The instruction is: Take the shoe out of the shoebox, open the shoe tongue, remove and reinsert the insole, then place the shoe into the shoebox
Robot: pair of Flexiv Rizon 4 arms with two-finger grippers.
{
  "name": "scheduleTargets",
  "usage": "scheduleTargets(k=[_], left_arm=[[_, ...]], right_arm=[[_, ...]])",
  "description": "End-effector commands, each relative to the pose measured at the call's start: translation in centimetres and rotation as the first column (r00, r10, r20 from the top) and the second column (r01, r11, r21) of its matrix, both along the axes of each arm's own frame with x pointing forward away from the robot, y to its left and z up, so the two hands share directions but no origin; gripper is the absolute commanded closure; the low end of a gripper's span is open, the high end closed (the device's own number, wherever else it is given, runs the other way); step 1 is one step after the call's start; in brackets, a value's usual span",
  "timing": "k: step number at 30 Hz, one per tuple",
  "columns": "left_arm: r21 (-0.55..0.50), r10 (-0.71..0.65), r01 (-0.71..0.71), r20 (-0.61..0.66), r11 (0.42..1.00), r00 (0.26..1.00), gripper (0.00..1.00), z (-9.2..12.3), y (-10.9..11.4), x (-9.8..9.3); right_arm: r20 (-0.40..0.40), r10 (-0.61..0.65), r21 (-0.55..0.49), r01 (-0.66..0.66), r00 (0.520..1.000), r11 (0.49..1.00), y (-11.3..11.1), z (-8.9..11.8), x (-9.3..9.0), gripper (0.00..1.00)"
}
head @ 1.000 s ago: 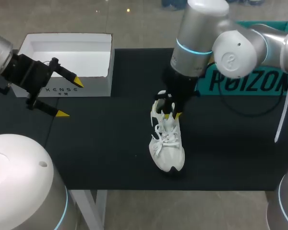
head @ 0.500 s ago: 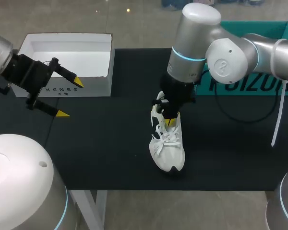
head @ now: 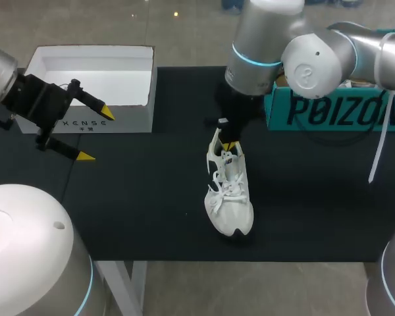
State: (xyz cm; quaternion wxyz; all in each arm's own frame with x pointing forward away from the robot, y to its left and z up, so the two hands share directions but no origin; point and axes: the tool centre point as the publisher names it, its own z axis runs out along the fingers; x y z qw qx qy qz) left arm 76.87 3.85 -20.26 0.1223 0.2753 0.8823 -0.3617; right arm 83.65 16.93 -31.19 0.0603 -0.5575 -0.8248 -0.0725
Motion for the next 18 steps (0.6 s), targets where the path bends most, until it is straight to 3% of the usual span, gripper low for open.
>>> scheduleTargets(k=[1, 2, 3, 4, 5, 8, 14, 18], left_arm=[[0.005, 0.000, 0.000, 0.000, 1.000, 1.000, 0.00, 0.0, 0.0, -0.1], [0.005, 0.000, 0.000, 0.000, 1.000, 1.000, 0.00, 0.0, 0.0, -0.1], [0.005, 0.000, 0.000, 0.000, 1.000, 1.000, 0.00, 0.0, 0.0, -0.1], [0.005, 0.000, 0.000, 0.000, 1.000, 1.000, 0.00, 0.0, 0.0, -0.1], [0.005, 0.000, 0.000, 0.000, 1.000, 1.000, 0.00, 0.0, 0.0, -0.1], [0.005, 0.000, 0.000, 0.000, 1.000, 1.000, 0.00, 0.0, 0.0, -0.1], [0.005, 0.000, 0.000, 0.000, 1.000, 1.000, 0.00, 0.0, 0.0, -0.1], [0.005, 0.000, 0.000, 0.000, 1.000, 1.000, 0.00, 0.0, 0.0, -0.1]], right_arm=[[0.074, 0.137, -0.027, -0.135, 0.988, 0.990, -0.6, 0.4, 0.1, 1.00], [0.114, 0.206, -0.024, -0.204, 0.972, 0.979, -0.7, 0.3, 0.2, 1.00], [0.144, 0.248, 0.021, -0.253, 0.958, 0.967, -0.7, 1.3, 3.4, 1.00], [0.177, 0.324, -0.001, -0.329, 0.929, 0.944, 0.6, 3.8, 2.3, 1.00], [0.190, 0.370, -0.003, -0.377, 0.909, 0.926, 1.0, 4.5, 1.7, 1.00], [0.225, 0.588, -0.039, -0.596, 0.777, 0.802, 1.2, 4.7, 1.1, 1.00], [0.191, 0.675, -0.026, -0.684, 0.713, 0.729, 0.5, 4.7, 1.4, 1.00], [0.157, 0.749, -0.068, -0.749, 0.644, 0.659, 0.7, 4.5, 1.3, 1.00]])
